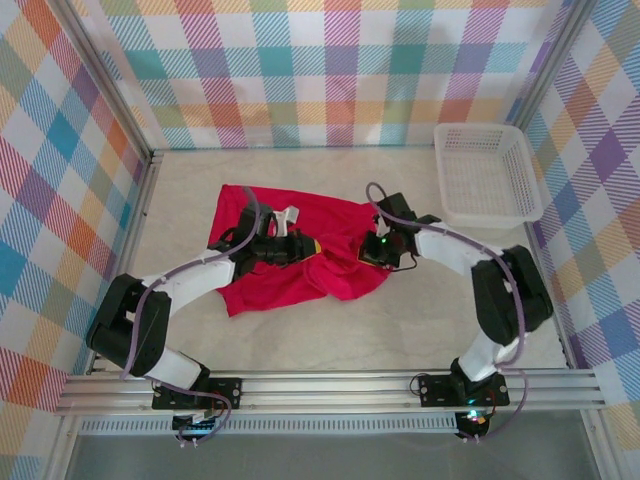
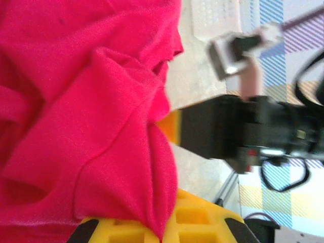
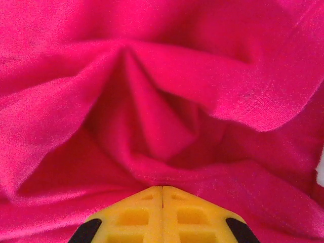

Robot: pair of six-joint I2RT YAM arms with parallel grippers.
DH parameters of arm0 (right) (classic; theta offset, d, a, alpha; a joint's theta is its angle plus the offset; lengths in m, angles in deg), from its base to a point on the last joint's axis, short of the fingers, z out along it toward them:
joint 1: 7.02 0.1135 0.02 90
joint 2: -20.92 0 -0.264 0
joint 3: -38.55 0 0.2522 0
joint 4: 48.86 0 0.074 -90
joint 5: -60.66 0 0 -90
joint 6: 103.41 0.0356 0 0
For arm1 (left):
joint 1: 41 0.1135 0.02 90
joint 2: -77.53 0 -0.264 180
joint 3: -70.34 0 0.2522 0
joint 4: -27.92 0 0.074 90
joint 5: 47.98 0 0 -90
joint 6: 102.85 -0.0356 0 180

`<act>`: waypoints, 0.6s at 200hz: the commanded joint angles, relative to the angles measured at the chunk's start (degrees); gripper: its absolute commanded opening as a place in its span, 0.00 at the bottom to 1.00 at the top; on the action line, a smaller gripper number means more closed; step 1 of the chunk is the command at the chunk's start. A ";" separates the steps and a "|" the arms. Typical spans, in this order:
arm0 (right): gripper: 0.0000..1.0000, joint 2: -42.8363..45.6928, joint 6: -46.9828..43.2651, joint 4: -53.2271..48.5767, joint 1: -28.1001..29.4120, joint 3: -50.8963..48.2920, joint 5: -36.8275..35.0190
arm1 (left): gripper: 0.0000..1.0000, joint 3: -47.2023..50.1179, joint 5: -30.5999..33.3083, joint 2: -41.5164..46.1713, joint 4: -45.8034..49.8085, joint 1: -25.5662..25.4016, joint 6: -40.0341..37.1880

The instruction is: Fold the inside-out t-shirt

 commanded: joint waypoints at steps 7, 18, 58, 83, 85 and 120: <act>0.00 1.40 -2.86 -4.00 -0.22 4.40 -7.13 | 0.00 -2.01 -2.72 -3.46 -6.61 -1.25 4.39; 0.00 2.38 -3.75 -6.33 -0.22 6.21 -9.25 | 0.00 -3.02 -2.93 -4.95 -7.16 -1.54 5.52; 0.28 8.61 -2.92 -9.79 3.38 5.79 -10.79 | 0.00 -7.43 -0.77 -7.04 -1.07 -2.09 4.42; 0.24 11.37 0.83 -4.95 7.30 1.49 -8.75 | 0.00 -8.91 0.54 -7.30 2.08 -2.09 3.33; 0.24 11.47 1.13 -4.26 7.52 1.14 -8.60 | 0.00 -8.93 0.58 -7.30 2.19 -2.09 3.30; 0.23 6.76 2.00 1.36 9.27 1.94 -7.06 | 0.00 -9.56 0.94 -7.11 4.51 -2.09 2.24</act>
